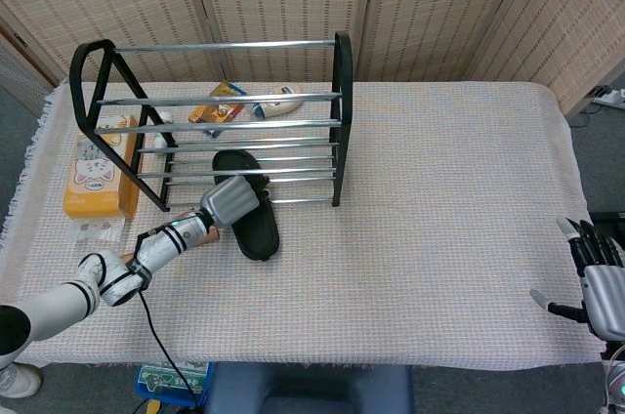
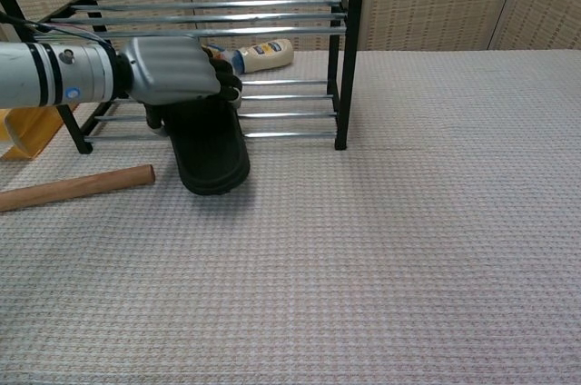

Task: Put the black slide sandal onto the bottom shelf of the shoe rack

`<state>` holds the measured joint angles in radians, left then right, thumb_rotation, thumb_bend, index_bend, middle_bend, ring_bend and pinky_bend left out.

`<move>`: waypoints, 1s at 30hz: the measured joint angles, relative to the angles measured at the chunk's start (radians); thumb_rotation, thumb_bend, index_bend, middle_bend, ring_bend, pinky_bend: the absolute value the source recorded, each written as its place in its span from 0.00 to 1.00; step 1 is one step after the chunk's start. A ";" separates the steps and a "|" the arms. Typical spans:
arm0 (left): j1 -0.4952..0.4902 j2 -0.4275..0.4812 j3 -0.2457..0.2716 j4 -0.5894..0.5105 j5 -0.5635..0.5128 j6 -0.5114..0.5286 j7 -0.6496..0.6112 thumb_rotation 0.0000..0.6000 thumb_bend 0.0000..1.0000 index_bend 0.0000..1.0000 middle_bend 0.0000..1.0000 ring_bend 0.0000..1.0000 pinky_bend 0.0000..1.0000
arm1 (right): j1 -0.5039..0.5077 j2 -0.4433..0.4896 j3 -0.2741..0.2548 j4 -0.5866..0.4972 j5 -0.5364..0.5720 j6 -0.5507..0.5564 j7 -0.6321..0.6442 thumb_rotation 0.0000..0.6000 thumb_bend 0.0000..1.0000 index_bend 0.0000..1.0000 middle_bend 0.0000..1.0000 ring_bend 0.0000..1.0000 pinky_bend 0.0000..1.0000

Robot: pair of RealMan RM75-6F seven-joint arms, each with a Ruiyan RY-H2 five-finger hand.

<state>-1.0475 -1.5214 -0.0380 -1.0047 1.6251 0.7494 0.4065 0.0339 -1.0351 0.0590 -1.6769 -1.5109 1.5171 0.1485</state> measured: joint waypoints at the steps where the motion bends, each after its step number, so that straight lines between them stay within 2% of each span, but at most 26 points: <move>1: -0.001 -0.001 -0.001 0.003 -0.004 -0.002 0.004 1.00 0.13 0.28 0.15 0.13 0.32 | 0.000 0.000 0.000 0.000 0.000 -0.001 0.000 1.00 0.10 0.00 0.07 0.01 0.04; 6: -0.003 -0.010 -0.004 0.024 -0.030 -0.020 0.031 1.00 0.13 0.24 0.10 0.09 0.31 | 0.001 -0.001 0.000 0.002 0.001 -0.004 0.000 1.00 0.10 0.00 0.07 0.01 0.04; 10: -0.002 -0.014 -0.008 0.030 -0.053 -0.029 0.049 1.00 0.13 0.11 0.02 0.03 0.29 | 0.000 -0.002 0.000 0.003 0.003 -0.005 0.001 1.00 0.10 0.00 0.07 0.01 0.04; 13: 0.004 -0.013 -0.010 0.021 -0.066 -0.026 0.067 1.00 0.13 0.05 0.00 0.01 0.28 | 0.000 -0.001 0.001 0.003 0.003 -0.005 0.002 1.00 0.10 0.00 0.07 0.01 0.04; 23: 0.039 0.013 -0.005 -0.064 -0.095 0.012 0.140 1.00 0.13 0.03 0.00 0.00 0.28 | 0.003 -0.002 0.000 0.005 -0.005 -0.007 0.003 1.00 0.10 0.00 0.07 0.01 0.04; 30: 0.082 0.052 0.008 -0.168 -0.112 0.055 0.211 1.00 0.13 0.03 0.00 0.00 0.28 | 0.006 -0.006 0.000 0.005 -0.012 -0.010 0.002 1.00 0.10 0.00 0.07 0.01 0.04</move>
<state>-0.9652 -1.4690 -0.0296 -1.1725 1.5129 0.8041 0.6176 0.0402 -1.0414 0.0585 -1.6715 -1.5227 1.5076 0.1507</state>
